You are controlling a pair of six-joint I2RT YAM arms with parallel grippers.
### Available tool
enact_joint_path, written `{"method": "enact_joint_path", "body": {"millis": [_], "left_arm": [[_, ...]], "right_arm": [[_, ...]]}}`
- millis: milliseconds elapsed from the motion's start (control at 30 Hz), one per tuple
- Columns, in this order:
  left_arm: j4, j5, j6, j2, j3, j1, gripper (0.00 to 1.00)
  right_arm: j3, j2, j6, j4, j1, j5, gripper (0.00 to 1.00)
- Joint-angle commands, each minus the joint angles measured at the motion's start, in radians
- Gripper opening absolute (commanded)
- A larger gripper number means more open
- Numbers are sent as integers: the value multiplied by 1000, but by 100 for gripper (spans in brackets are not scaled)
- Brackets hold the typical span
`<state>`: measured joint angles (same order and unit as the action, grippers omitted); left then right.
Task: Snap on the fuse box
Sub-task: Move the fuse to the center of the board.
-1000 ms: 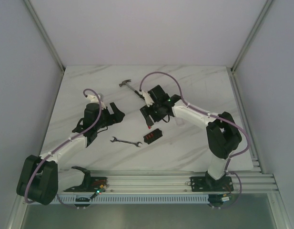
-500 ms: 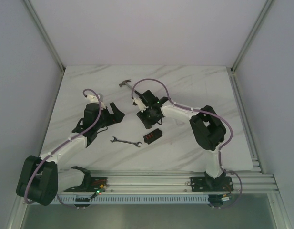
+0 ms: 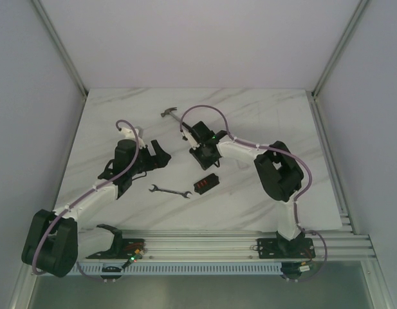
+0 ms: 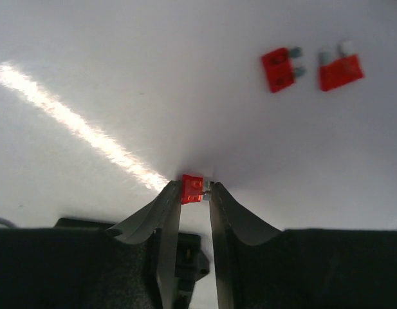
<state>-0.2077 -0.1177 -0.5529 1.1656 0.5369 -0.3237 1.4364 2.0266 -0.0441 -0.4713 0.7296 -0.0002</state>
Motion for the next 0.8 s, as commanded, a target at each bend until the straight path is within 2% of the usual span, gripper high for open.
{"method": "enact_joint_path", "body": {"millis": [0,167,267,567,767], "left_arm": [[3,-31,52,9,13,-39,100],[-7,-5,120,22,22,-124,100],[-14,20,174,37,32,-180,100],[-47,187,332,107,65,-412,100],[-136,184,422,185,81,-509,100]], "right_arm": [[-25,-2,39,10,-55,74,27],[-60,-32,96,45,-122,89,22],[-77,-59,129,72,-147,85,23],[-206,-250,154,210,-181,-39,39],[-289,-338,169,249,-213,-32,49]]}}
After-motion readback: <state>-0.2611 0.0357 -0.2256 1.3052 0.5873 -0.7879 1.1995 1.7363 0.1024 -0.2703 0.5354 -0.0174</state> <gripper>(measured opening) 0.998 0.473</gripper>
